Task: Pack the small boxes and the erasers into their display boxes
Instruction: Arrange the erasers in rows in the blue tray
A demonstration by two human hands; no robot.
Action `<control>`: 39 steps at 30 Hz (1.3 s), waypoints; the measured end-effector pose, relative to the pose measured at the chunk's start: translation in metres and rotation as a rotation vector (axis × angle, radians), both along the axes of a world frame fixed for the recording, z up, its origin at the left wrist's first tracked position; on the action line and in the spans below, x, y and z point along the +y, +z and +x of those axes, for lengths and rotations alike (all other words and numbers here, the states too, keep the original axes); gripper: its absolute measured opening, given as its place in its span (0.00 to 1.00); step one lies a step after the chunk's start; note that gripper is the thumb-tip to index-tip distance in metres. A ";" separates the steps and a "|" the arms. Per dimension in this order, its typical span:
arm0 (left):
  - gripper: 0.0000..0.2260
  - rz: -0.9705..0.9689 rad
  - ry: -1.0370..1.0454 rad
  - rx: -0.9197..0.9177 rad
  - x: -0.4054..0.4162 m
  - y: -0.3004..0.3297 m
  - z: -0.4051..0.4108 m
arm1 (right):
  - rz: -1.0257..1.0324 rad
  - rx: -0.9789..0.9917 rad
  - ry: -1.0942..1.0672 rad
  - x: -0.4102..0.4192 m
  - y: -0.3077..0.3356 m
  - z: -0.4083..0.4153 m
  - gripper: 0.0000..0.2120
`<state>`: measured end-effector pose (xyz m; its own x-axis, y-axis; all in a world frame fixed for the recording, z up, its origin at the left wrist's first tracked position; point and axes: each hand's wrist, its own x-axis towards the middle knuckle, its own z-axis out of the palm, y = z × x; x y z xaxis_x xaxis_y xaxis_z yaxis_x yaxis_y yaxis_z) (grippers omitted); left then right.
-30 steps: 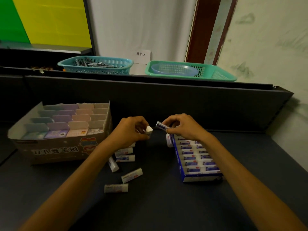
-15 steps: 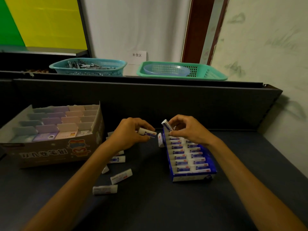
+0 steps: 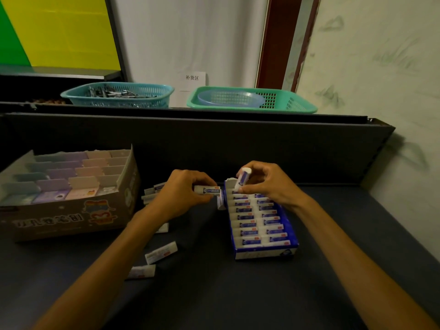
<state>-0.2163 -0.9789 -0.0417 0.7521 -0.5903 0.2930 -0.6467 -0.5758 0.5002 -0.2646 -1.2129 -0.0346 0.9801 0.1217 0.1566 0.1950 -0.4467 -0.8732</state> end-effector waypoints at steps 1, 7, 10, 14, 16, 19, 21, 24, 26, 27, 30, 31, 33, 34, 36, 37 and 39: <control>0.14 0.003 0.001 -0.005 -0.001 0.001 0.000 | 0.009 0.002 -0.007 -0.002 0.000 0.000 0.14; 0.14 -0.006 -0.018 -0.018 -0.010 0.002 0.000 | -0.097 -0.012 -0.045 -0.014 -0.001 0.001 0.13; 0.14 -0.026 -0.011 -0.041 -0.017 0.003 0.001 | -0.209 -0.106 -0.083 -0.019 -0.002 0.001 0.11; 0.14 -0.032 -0.002 -0.104 -0.031 0.002 0.004 | -0.314 -0.188 -0.137 -0.028 -0.004 0.004 0.09; 0.14 -0.022 -0.006 -0.111 -0.039 0.000 0.006 | -0.353 -0.188 -0.140 -0.033 -0.006 0.007 0.09; 0.15 0.012 0.002 -0.124 -0.053 -0.002 0.010 | -0.358 -0.186 -0.145 -0.042 -0.009 0.010 0.12; 0.15 0.019 0.008 -0.122 -0.061 -0.004 0.013 | -0.361 -0.174 -0.127 -0.048 -0.012 0.013 0.15; 0.14 0.050 0.009 -0.130 -0.072 -0.008 0.017 | -0.390 -0.157 -0.101 -0.053 -0.015 0.018 0.15; 0.14 0.079 0.016 -0.120 -0.077 -0.012 0.019 | -0.407 -0.158 -0.091 -0.054 -0.016 0.022 0.14; 0.14 0.100 0.021 -0.113 -0.079 -0.014 0.020 | -0.424 -0.158 -0.082 -0.053 -0.017 0.024 0.14; 0.14 0.179 0.043 -0.106 -0.084 -0.020 0.020 | -0.500 -0.144 -0.030 -0.051 -0.021 0.028 0.13; 0.14 0.208 0.049 -0.108 -0.084 -0.021 0.021 | -0.521 -0.134 -0.018 -0.051 -0.022 0.029 0.12; 0.14 0.252 0.048 -0.115 -0.086 -0.022 0.020 | -0.552 -0.108 -0.006 -0.051 -0.023 0.030 0.11; 0.13 0.263 0.043 -0.121 -0.086 -0.022 0.020 | -0.565 -0.099 -0.001 -0.051 -0.024 0.030 0.11; 0.13 0.277 0.037 -0.124 -0.087 -0.022 0.021 | -0.598 -0.085 0.008 -0.051 -0.023 0.030 0.12; 0.13 0.284 0.040 -0.122 -0.087 -0.022 0.021 | -0.617 -0.079 0.013 -0.050 -0.022 0.030 0.12; 0.12 0.298 0.044 -0.114 -0.087 -0.022 0.023 | -0.649 -0.067 0.023 -0.049 -0.021 0.029 0.12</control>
<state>-0.1936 -1.0661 -0.0638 0.7513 -0.6303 0.1957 -0.6599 -0.7148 0.2314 -0.2357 -1.2622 -0.0552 0.9669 0.2325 0.1051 0.2551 -0.8742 -0.4132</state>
